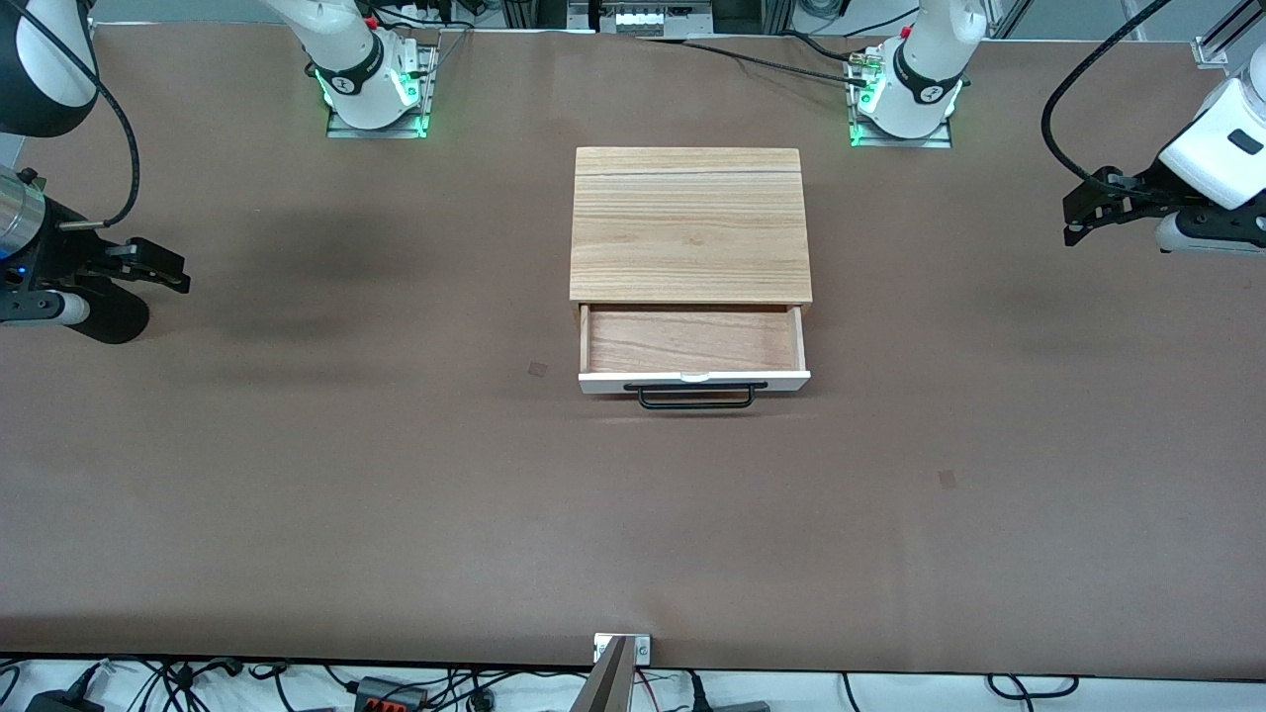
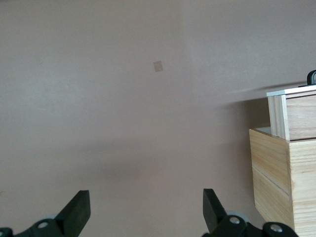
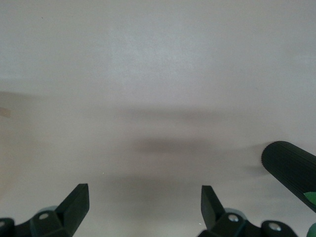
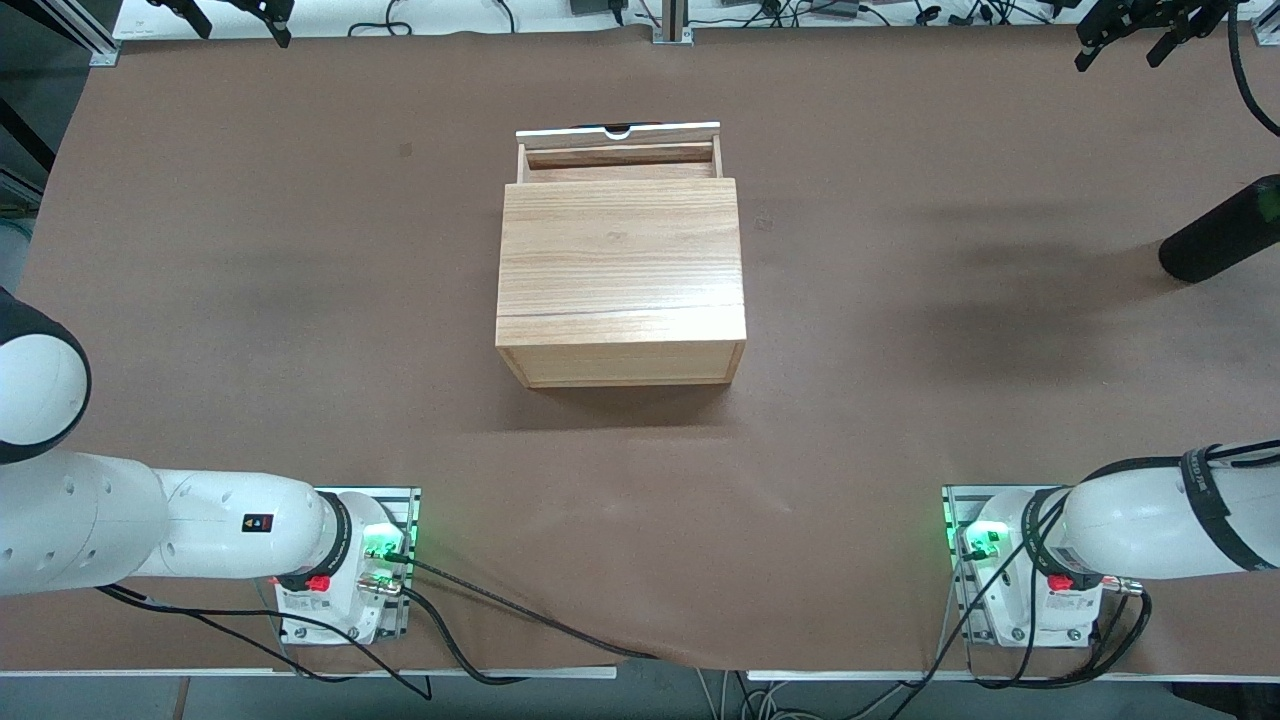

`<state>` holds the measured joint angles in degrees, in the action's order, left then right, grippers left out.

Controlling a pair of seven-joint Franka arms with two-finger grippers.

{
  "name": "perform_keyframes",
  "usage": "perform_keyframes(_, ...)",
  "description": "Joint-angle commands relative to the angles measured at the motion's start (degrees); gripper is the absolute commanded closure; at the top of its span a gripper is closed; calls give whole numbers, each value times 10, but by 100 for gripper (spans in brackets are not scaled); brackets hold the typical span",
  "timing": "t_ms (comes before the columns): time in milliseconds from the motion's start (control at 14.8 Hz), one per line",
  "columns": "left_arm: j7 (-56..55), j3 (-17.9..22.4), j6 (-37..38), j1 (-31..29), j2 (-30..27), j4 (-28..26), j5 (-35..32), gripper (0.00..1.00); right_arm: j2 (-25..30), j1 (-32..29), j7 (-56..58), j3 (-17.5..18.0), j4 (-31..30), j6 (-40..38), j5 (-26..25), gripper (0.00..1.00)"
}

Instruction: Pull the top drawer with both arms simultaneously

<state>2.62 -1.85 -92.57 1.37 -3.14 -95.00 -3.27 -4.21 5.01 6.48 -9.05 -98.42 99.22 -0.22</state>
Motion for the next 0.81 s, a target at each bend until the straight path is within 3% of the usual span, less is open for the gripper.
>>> perform_keyframes(0, 12, -4, -1, -4, -2, 1, 9, 0, 13, -53, 6, 57, -14, 3, -6, 0)
perform_keyframes(744, 12, -3, 3, -5, -3, 3, 8, 0, 16, -58, 0, 68, -9, -7, -8, 0)
